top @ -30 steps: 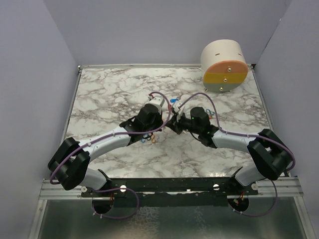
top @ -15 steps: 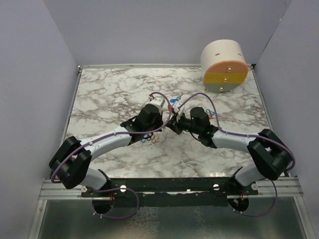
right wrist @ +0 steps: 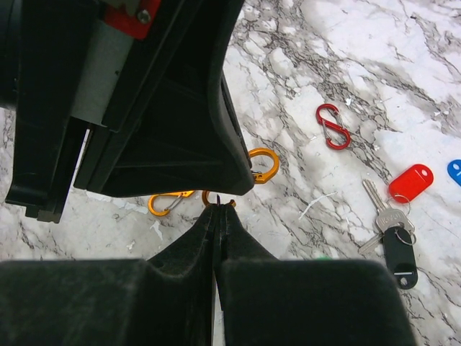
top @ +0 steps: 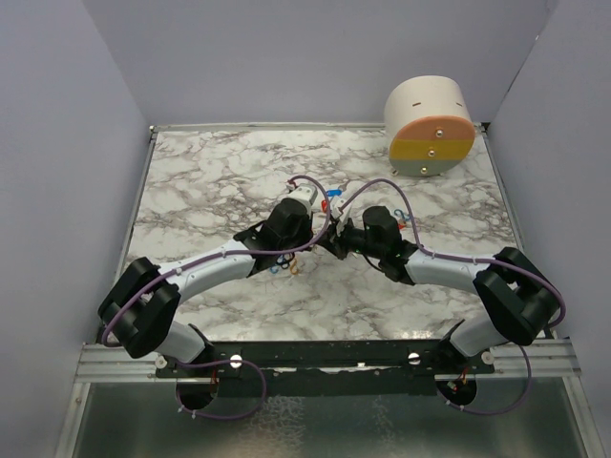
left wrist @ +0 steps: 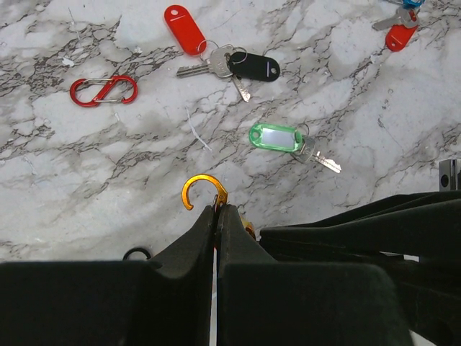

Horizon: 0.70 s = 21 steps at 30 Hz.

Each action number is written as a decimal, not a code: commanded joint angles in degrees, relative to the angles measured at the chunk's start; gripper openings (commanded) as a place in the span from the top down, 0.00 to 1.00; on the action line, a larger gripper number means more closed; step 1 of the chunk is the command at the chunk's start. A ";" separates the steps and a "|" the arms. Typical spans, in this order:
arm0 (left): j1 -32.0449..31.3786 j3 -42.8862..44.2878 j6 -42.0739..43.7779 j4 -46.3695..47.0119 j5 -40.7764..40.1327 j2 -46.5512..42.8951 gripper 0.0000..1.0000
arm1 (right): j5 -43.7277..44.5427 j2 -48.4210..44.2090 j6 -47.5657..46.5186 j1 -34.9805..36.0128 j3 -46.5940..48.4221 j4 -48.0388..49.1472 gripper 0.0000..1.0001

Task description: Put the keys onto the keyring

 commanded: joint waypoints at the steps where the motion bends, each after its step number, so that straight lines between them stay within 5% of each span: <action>1: -0.27 2.28 0.22 1.22 -2.04 0.50 1.00 | -1.59 0.20 -1.15 0.69 1.92 0.35 0.99; 12: -0.27 2.86 -0.63 1.08 -3.52 0.38 0.97 | -0.92 0.17 -1.07 0.95 2.01 0.02 0.99; 14: -0.27 2.99 -0.82 0.79 -4.47 0.29 0.64 | -0.70 0.11 -1.06 0.95 2.00 -0.08 0.99; 17: -0.14 3.22 -1.48 0.31 -6.75 -0.27 0.33 | -0.48 0.16 -1.01 0.96 2.11 -0.43 0.99; 21: 0.21 3.44 -2.14 -0.02 -9.10 -1.81 0.21 | 0.44 0.16 -0.82 0.96 2.25 -0.76 0.99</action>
